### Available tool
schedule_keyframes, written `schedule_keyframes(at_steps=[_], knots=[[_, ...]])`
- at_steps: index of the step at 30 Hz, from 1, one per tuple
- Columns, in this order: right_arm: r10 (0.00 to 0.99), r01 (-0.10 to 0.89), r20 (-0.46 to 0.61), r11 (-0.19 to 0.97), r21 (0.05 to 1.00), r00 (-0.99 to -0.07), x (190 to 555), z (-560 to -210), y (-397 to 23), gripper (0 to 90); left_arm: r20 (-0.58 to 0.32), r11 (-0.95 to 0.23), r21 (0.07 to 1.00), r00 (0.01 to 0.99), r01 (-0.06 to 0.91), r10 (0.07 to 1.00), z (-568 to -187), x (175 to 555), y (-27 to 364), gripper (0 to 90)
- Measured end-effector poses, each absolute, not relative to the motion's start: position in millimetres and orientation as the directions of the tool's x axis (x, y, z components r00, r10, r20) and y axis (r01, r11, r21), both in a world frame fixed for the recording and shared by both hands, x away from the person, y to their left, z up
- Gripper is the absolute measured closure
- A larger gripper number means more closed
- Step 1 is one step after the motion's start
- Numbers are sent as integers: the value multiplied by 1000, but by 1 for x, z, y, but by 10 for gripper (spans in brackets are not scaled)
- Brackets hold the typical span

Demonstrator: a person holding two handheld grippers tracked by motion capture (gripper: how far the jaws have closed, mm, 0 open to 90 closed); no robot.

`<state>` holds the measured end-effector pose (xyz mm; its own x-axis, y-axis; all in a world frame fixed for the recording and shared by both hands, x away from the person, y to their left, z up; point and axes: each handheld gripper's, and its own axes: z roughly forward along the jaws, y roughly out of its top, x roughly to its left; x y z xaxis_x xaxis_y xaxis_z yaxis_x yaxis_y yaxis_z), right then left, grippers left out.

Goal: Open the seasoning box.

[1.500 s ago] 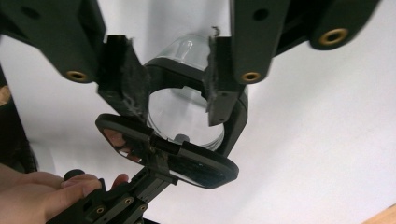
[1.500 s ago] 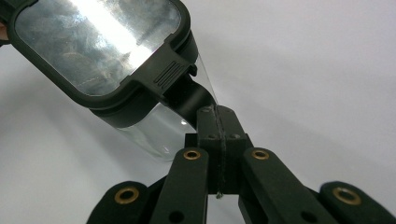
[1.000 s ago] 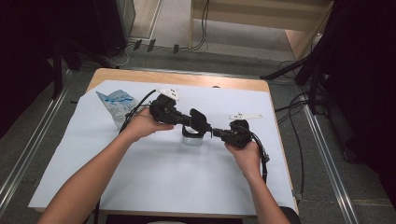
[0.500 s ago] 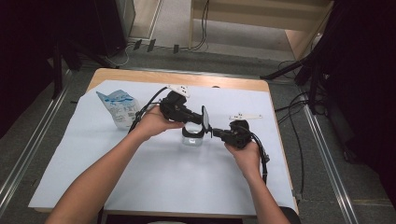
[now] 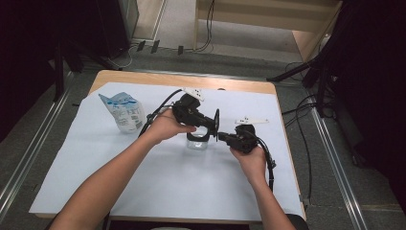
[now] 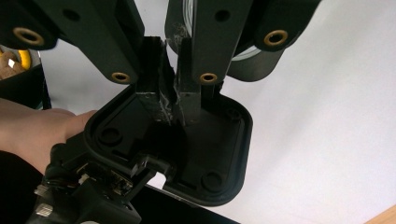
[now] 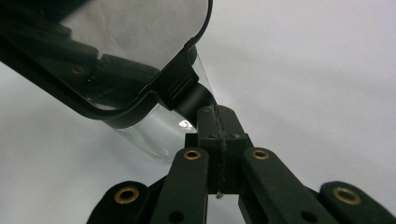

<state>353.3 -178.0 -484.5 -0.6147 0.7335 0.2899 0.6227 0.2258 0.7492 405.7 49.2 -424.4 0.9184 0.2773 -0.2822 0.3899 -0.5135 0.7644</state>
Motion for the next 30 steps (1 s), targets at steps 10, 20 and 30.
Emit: schedule_keyframes(at_steps=[10, 20, 30], knots=[[737, 624, 292, 219, 750, -610, 353, -485, -177, 900, -294, -511, 760, 913, 402, 282, -429, 407, 43, 855], [740, 616, 281, 221, 756, -611, 351, -485, -177, 900, -282, -528, 752, 916, 395, 285, -429, 406, 45, 834], [737, 600, 273, 217, 770, -618, 346, -484, -189, 798, -290, -480, 774, 905, 412, 310, -418, 404, 76, 744]])
